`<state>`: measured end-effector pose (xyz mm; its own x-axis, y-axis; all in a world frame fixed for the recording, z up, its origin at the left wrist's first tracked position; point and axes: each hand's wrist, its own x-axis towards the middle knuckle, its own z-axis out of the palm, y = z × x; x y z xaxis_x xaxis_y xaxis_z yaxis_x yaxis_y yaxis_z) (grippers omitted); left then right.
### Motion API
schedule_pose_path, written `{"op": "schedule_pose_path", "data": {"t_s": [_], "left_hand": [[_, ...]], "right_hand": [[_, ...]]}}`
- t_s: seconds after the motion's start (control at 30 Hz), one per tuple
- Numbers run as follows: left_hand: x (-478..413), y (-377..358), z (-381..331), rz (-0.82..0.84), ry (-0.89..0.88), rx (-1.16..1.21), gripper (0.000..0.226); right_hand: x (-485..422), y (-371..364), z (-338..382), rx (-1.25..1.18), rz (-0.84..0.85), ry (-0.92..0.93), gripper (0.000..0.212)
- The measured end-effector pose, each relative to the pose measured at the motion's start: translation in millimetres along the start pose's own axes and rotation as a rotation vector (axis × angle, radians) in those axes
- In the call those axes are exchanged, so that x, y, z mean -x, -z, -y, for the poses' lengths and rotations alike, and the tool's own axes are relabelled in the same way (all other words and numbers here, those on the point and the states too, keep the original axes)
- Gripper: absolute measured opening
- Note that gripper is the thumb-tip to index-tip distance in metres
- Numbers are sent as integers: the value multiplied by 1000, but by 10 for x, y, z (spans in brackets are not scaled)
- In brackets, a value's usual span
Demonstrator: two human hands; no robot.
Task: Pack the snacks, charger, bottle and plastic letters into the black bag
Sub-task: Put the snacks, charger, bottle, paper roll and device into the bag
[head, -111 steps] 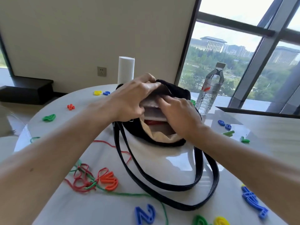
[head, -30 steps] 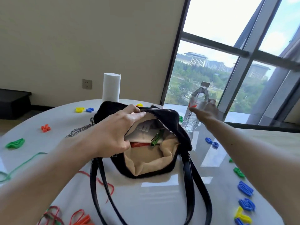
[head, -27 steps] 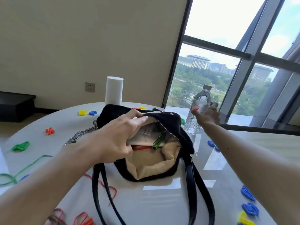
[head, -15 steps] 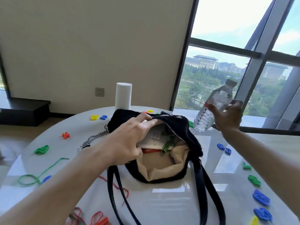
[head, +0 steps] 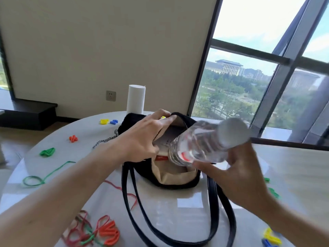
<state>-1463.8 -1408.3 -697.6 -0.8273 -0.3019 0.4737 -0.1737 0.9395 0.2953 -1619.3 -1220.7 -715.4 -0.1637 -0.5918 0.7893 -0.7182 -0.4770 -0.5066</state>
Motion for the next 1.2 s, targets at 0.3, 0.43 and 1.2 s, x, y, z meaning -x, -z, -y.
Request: {"op": "schedule_pose_path", "data": {"t_s": [0.3, 0.43, 1.2], "left_hand": [[-22, 118, -20, -35, -17, -3, 95], [-55, 146, 19, -40, 8, -68, 93], [-59, -2, 129, 7, 13, -100, 94]], "right_hand": [[-493, -261, -574, 802, 330, 268, 72], [-707, -457, -674, 1067, 331, 297, 55], [-864, -778, -872, 1525, 539, 131, 44]]}}
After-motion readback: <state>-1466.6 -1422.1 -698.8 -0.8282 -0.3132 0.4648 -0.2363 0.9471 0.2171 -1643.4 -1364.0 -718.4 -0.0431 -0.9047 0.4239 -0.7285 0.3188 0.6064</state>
